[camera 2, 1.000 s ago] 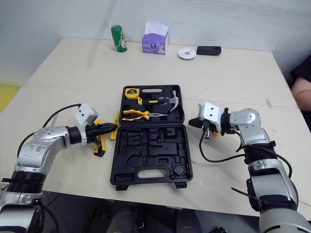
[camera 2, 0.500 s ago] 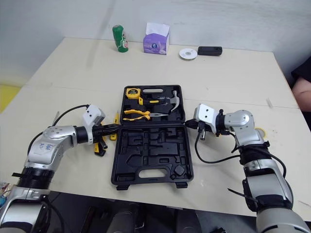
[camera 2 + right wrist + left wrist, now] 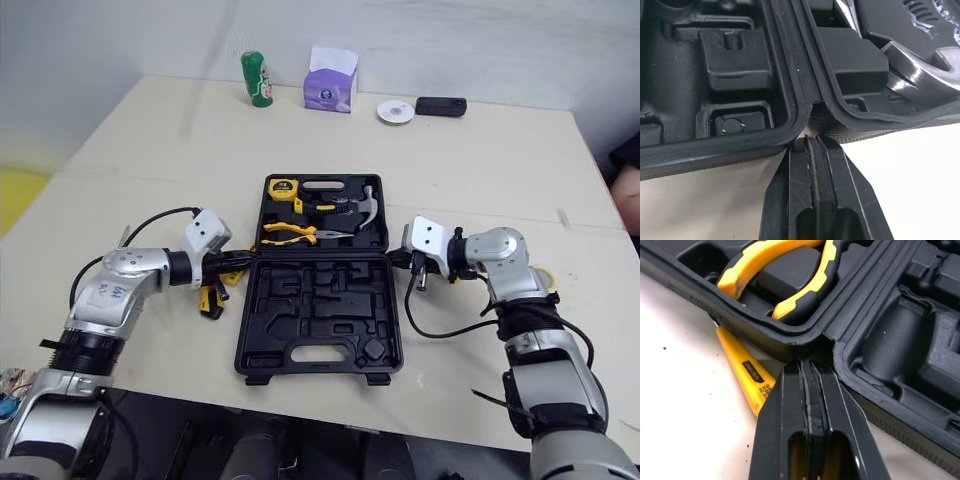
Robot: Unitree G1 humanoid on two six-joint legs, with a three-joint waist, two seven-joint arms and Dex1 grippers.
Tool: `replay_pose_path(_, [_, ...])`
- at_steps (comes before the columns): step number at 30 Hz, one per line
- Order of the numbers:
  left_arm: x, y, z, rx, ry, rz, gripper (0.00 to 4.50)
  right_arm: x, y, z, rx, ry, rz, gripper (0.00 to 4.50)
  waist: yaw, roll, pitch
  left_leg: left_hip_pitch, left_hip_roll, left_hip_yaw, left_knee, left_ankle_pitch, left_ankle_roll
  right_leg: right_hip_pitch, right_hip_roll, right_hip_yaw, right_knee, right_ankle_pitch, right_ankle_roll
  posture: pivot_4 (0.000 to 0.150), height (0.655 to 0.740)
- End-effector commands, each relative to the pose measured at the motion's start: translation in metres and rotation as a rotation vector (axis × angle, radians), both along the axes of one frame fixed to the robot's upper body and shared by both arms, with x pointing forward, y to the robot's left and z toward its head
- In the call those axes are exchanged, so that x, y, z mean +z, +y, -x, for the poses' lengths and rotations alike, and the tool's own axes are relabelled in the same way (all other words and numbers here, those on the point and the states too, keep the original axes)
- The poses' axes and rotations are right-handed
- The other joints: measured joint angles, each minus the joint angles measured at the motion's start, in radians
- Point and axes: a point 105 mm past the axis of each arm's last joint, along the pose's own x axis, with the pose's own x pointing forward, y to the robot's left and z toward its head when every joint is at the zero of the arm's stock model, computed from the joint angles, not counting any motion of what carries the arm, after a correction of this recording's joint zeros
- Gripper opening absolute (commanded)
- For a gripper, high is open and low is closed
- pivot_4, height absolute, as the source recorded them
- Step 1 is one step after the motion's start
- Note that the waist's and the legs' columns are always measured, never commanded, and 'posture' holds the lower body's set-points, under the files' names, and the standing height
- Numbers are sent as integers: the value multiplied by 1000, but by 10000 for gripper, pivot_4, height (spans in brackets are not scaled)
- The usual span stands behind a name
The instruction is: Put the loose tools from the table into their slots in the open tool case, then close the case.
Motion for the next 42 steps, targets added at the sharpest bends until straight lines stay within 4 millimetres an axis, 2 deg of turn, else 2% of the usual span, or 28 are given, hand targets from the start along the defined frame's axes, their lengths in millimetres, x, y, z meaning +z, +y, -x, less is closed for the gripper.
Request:
replay_pose_path(1, [10,-32,8,-156,-40,-6,509,12,7,10,62,-25,-19,0,2,0,0,0,0,-1,0,0,0,1,0,0,0,0,0,1500,7400])
replay_pose_path(11, [8,-52,22,-295,-34,-13,509,18,-10,48,78,34,-37,0,24,0,0,-1,-1,-2,0,0,1,1,0,-1,-4,1,1,1500,7400])
replay_pose_path(18, [0,-57,38,-368,1,-31,509,9,-23,69,2,95,-44,0,24,0,0,-1,-1,-2,-1,-1,1,1,1,-2,-5,1,1,1500,7400])
replay_pose_path(21, [-2,-54,39,-349,23,-21,509,4,-29,72,-28,102,-36,0,23,0,0,-1,-1,-2,0,-1,1,2,1,-2,-5,1,1,1500,7400])
replay_pose_path(28, [2,-39,31,-279,-2,-31,509,-1,-25,78,-19,141,-48,0,21,0,0,-1,0,-1,-1,-1,1,2,1,-2,-5,1,1,1500,7400])
replay_pose_path(32, [4,-36,30,-268,-3,-31,509,-4,-26,77,-37,139,-45,0,20,0,0,-1,0,-1,0,-1,1,1,1,-2,-5,1,1,1500,7400])
replay_pose_path(35, [6,-35,31,-252,10,-9,509,-7,-34,73,-74,134,-25,0,20,0,0,-1,0,-1,0,-1,1,1,1,-2,-5,1,1,1500,7400])
replay_pose_path(37, [6,-30,32,-249,7,-34,509,-6,-39,72,-90,120,-16,0,20,0,0,-1,0,-1,0,-1,1,1,1,-2,-4,1,1,1500,7400])
replay_pose_path(42, [17,-7,43,-222,-27,-114,509,13,-58,79,-106,133,-75,0,19,0,0,-1,0,-1,-1,-1,1,1,1,-1,-5,1,1,1500,7400])
